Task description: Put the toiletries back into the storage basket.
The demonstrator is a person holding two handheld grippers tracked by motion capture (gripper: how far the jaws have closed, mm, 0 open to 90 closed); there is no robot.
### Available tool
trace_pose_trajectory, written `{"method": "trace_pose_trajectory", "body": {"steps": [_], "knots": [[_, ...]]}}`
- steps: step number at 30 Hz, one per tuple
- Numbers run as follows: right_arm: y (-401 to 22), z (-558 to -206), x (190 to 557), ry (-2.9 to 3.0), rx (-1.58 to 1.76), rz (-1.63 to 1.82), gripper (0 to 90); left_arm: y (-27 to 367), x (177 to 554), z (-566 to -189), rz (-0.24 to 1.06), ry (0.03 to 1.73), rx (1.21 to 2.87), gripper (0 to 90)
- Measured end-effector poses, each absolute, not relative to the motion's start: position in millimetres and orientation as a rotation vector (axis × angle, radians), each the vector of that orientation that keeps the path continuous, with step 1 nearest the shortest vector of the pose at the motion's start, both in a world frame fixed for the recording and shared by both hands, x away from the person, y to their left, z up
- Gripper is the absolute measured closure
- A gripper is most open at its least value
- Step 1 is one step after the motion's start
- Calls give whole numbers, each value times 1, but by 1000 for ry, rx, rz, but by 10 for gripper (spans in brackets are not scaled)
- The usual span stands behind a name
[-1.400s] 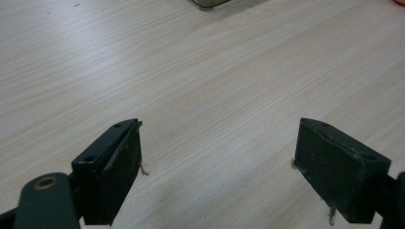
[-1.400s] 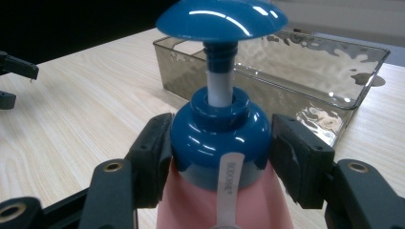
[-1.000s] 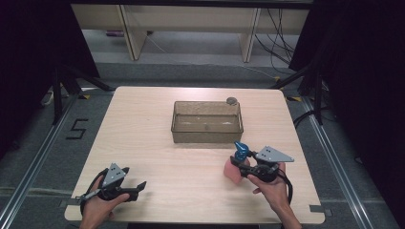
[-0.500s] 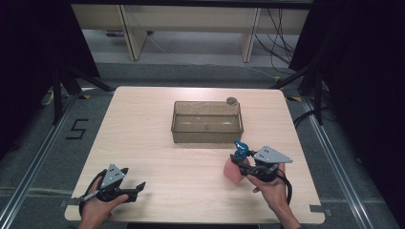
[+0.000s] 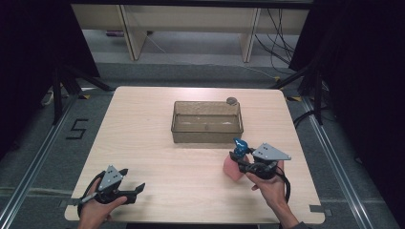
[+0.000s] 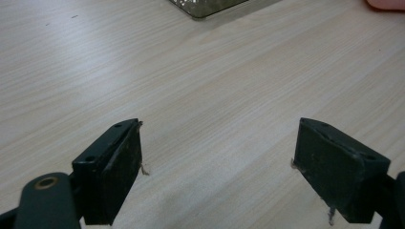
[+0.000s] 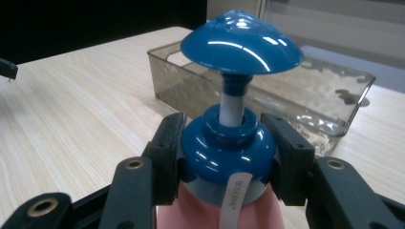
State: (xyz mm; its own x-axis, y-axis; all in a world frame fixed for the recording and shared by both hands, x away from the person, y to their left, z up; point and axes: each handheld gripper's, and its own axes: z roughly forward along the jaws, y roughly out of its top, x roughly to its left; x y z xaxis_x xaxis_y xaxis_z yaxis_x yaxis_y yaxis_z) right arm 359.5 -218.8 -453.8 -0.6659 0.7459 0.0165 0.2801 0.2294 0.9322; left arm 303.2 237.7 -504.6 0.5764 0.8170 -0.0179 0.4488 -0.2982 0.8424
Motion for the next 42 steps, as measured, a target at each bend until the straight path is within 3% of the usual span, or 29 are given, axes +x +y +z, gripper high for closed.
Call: {"method": "trace_pose_trajectory", "body": {"steps": [42], "knots": [[-204,-379,399,2067,877,1441,536,238,306,-504,533,1016,1950,162]]}}
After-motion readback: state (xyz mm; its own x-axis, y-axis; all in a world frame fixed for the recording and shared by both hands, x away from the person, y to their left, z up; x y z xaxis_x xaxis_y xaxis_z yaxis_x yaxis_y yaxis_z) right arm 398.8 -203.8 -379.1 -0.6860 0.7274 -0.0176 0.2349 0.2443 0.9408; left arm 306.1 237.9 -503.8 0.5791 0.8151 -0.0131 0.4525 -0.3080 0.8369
